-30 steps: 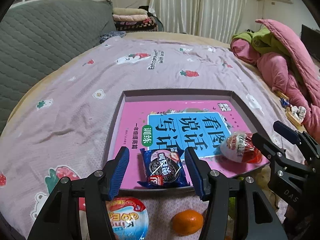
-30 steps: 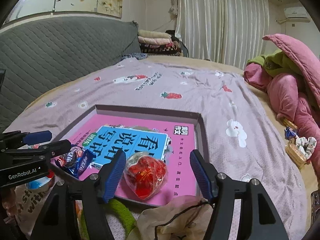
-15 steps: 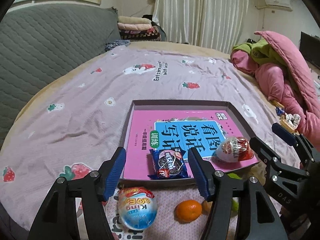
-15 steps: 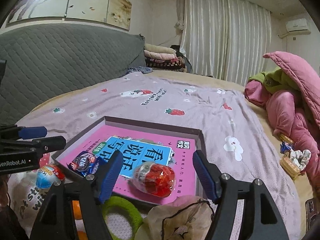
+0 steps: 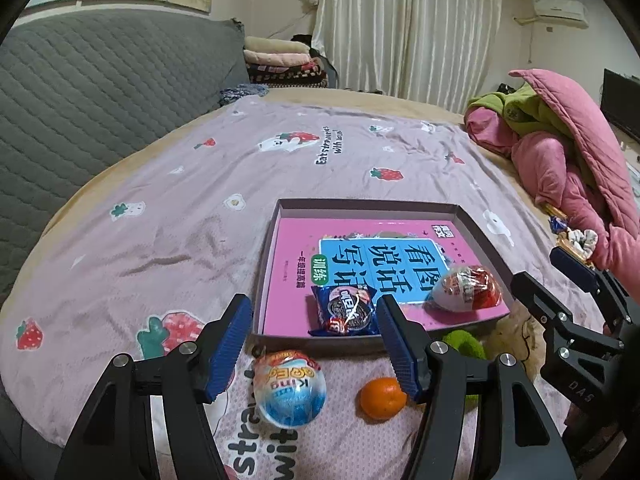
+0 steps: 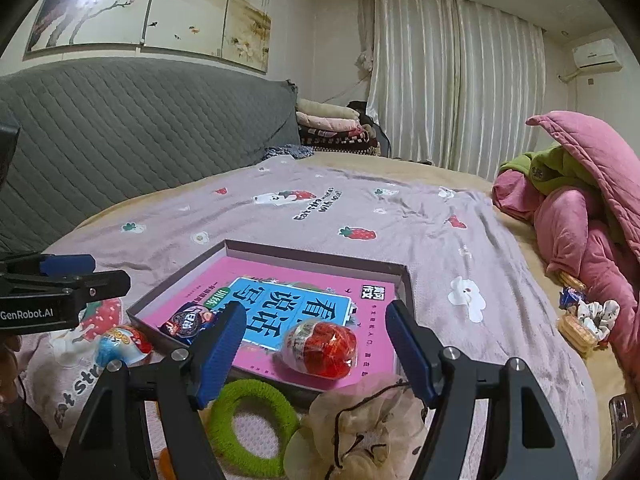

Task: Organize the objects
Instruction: 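Withdraw both open tools back from the grey box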

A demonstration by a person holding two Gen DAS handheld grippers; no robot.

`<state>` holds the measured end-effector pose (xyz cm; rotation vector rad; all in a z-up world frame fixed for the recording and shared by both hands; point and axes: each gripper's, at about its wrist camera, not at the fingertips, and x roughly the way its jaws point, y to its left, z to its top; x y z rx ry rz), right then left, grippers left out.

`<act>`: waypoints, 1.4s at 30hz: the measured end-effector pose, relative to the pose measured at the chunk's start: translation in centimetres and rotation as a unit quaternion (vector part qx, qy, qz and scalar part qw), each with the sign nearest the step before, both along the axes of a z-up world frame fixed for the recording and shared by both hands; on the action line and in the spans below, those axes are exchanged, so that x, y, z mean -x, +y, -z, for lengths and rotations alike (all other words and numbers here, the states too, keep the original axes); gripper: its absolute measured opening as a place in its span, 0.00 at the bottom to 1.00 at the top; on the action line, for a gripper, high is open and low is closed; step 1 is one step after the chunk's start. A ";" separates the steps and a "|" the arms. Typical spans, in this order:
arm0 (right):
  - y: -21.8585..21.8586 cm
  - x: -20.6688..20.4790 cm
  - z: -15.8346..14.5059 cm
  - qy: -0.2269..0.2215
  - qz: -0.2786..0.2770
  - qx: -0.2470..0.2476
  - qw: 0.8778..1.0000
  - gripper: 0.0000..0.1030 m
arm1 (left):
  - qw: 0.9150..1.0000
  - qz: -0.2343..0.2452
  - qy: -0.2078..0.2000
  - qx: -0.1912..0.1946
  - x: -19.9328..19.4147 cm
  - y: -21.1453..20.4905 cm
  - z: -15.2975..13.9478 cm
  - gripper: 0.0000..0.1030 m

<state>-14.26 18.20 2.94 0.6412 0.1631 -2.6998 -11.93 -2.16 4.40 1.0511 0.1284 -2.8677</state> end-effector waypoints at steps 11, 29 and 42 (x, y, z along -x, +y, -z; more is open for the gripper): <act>0.2 -1.8 -0.6 0.009 -0.007 -0.004 1.000 0.70 | 1.000 0.005 0.001 0.001 -1.7 0.5 -0.2 0.65; 1.6 -4.8 0.2 0.005 -0.010 -0.021 1.000 0.70 | 1.000 0.014 -0.002 0.011 -3.2 1.4 0.4 0.65; 0.3 -6.6 1.3 0.010 -0.030 -0.064 0.997 0.70 | 0.999 0.029 -0.015 0.025 -4.4 2.5 1.5 0.65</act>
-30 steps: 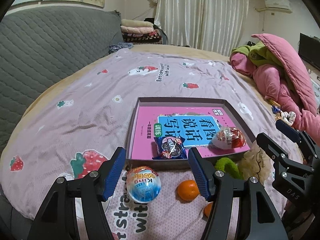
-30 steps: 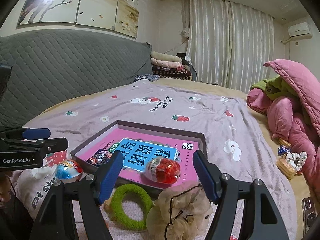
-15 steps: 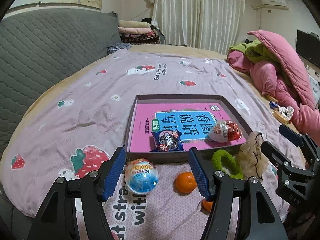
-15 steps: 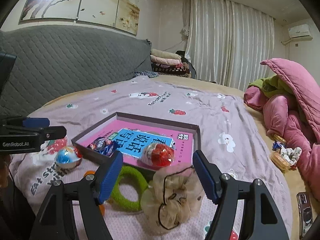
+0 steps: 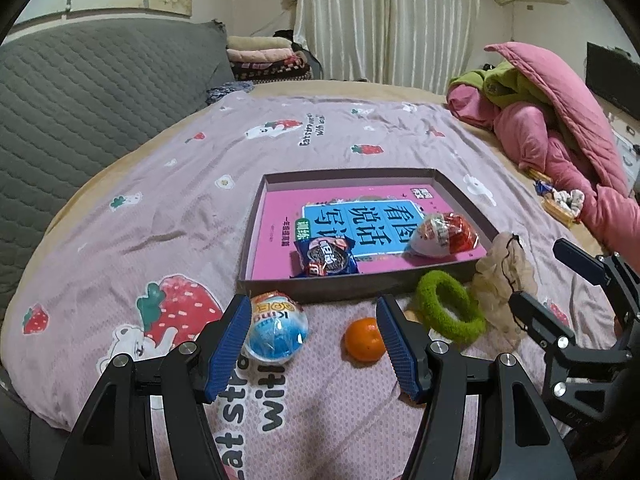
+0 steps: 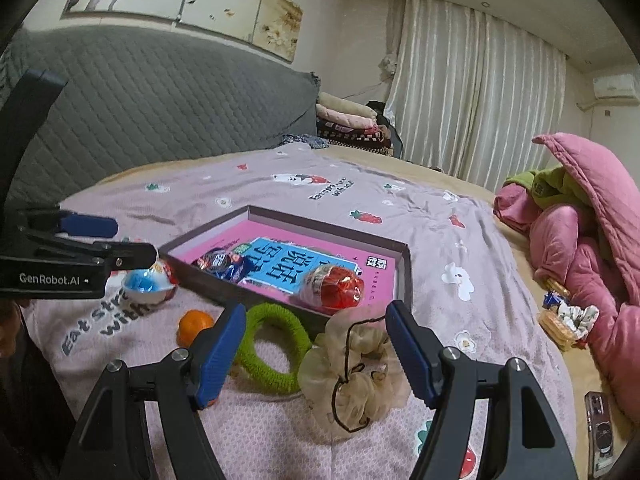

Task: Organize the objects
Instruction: 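Withdraw both open tools back from the grey box, then move right tool toward the green fuzzy ring while left tool nears an orange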

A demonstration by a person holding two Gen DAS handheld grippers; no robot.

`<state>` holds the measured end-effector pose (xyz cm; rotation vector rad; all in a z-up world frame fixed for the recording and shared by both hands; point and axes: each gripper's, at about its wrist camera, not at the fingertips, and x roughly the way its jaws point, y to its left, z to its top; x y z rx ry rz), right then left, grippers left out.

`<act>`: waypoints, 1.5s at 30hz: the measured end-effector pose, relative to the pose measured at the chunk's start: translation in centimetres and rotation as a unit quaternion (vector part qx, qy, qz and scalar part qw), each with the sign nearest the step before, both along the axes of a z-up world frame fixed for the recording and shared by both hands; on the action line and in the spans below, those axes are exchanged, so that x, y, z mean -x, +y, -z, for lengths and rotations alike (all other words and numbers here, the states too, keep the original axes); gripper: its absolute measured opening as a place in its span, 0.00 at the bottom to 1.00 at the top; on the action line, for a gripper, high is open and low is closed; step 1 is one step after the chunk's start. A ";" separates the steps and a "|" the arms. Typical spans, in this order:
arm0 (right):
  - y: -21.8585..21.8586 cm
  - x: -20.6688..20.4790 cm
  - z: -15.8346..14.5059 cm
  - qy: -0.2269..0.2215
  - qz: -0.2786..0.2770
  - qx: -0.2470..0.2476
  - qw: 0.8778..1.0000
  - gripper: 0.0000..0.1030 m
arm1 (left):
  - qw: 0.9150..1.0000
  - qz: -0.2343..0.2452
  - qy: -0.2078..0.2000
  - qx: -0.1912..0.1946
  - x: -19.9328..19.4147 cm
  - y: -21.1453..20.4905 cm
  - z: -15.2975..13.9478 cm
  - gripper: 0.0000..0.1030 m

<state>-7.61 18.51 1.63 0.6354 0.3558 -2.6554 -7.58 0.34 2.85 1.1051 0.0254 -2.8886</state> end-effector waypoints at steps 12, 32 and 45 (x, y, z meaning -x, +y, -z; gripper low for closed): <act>-1.1 -0.9 1.8 -0.010 -0.011 -0.048 0.999 0.70 | 1.000 0.013 -0.022 0.006 -0.9 0.8 1.7 0.65; -1.7 -2.3 3.0 -0.014 -0.009 -0.080 0.997 0.70 | 0.999 0.027 -0.044 0.011 -2.7 1.1 2.8 0.65; -1.8 -2.9 3.6 -0.013 -0.017 -0.098 0.995 0.70 | 0.998 0.037 -0.059 0.007 -2.8 1.5 3.9 0.65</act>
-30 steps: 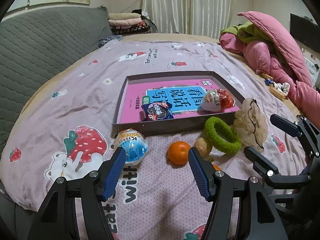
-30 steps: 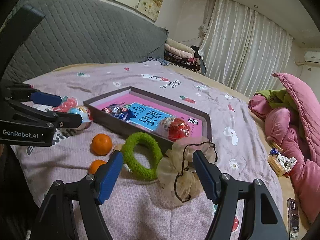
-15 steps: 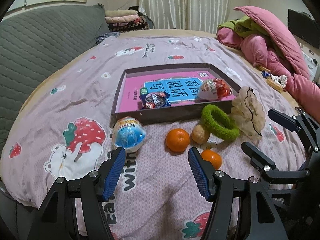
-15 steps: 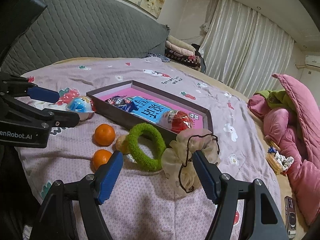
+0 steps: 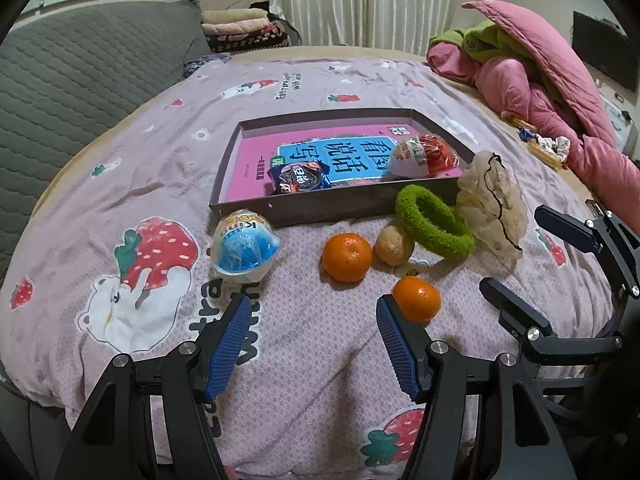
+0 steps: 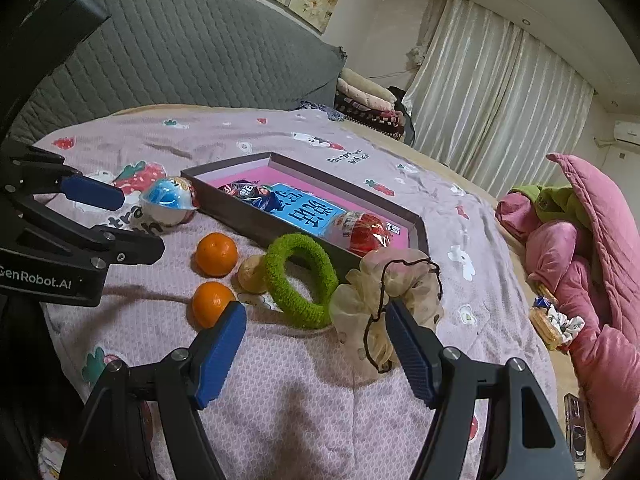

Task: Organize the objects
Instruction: 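Move right tool toward the green fuzzy ring while left tool nears an orange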

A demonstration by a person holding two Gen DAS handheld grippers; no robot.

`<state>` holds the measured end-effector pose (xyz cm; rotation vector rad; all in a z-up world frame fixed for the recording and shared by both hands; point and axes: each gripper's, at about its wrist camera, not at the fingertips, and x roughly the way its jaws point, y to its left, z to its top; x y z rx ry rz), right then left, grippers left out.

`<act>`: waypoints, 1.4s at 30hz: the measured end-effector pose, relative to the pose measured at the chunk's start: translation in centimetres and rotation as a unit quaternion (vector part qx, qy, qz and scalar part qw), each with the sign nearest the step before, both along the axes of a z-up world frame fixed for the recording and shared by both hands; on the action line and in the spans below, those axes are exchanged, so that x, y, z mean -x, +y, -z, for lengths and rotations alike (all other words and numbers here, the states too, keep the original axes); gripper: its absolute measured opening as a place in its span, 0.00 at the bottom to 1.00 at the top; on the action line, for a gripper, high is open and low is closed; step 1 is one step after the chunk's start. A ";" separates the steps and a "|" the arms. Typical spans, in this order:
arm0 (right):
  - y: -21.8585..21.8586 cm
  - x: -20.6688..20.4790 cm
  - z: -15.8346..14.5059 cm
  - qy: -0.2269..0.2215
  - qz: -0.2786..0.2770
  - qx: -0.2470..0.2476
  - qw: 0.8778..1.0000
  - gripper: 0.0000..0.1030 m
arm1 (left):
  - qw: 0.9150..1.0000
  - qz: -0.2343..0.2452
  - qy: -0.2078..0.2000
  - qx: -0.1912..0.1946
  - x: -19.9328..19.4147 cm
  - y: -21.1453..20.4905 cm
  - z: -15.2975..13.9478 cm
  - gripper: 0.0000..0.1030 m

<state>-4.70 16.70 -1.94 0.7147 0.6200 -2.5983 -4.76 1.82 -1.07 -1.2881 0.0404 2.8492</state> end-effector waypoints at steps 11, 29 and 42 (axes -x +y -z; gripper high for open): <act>-0.5 -0.1 0.4 0.010 -0.004 -0.018 1.000 0.70 | 1.000 0.008 0.001 -0.005 0.1 0.2 0.4 0.65; -1.7 0.3 1.2 0.021 -0.014 -0.051 0.998 0.70 | 1.000 0.009 -0.016 -0.017 1.6 0.2 2.2 0.65; -2.2 0.8 1.4 0.027 -0.016 -0.065 0.997 0.70 | 1.000 0.007 -0.020 -0.023 2.6 -0.1 3.0 0.65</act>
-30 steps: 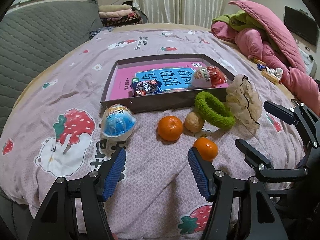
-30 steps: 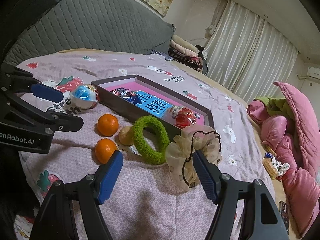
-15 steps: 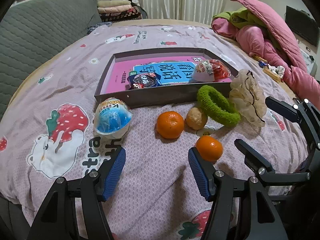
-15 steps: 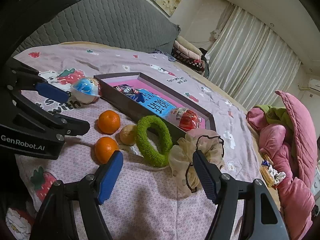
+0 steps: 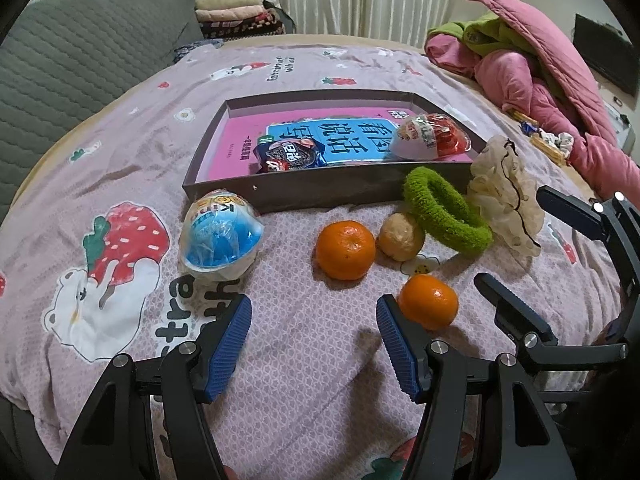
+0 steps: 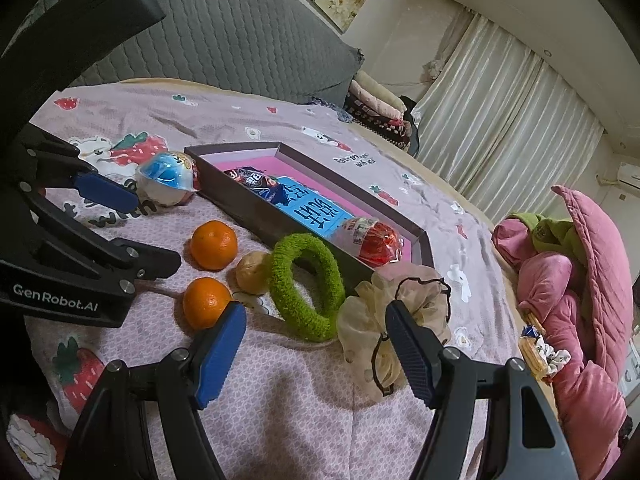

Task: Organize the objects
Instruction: 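Move right tool toward the green fuzzy ring while left tool nears an orange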

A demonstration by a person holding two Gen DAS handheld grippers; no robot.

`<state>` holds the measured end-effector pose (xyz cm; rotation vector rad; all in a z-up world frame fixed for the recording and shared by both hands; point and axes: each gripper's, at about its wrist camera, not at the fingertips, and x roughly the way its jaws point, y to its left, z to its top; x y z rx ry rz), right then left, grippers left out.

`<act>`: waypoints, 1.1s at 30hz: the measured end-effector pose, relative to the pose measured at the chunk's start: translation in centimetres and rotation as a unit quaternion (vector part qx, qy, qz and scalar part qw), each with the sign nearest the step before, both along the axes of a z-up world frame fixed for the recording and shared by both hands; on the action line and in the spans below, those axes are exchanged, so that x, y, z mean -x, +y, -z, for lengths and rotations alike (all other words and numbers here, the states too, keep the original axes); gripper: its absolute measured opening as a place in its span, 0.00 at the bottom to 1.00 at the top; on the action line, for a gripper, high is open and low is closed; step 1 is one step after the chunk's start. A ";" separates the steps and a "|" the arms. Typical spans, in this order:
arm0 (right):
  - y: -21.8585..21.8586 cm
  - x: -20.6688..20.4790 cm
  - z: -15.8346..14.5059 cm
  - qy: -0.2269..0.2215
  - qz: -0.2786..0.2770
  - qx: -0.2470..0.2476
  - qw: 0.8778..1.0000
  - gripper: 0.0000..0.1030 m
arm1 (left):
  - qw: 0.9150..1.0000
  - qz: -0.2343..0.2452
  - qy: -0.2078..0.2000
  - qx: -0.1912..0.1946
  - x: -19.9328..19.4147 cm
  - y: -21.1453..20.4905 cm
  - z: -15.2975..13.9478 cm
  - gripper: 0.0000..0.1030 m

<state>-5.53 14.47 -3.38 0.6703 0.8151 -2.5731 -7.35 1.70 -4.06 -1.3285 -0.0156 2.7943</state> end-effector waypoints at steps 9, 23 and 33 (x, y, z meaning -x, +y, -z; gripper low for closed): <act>-0.5 0.4 0.4 0.002 -0.002 -0.009 1.000 0.70 | 1.000 0.003 0.000 -0.005 0.9 0.1 0.2 0.65; -0.9 1.5 0.9 0.001 -0.001 -0.024 1.000 0.70 | 1.000 0.008 -0.005 -0.007 2.5 0.7 0.9 0.65; -1.5 2.1 1.4 0.010 -0.008 -0.048 0.999 0.70 | 1.000 0.005 -0.003 -0.010 3.6 0.5 1.3 0.65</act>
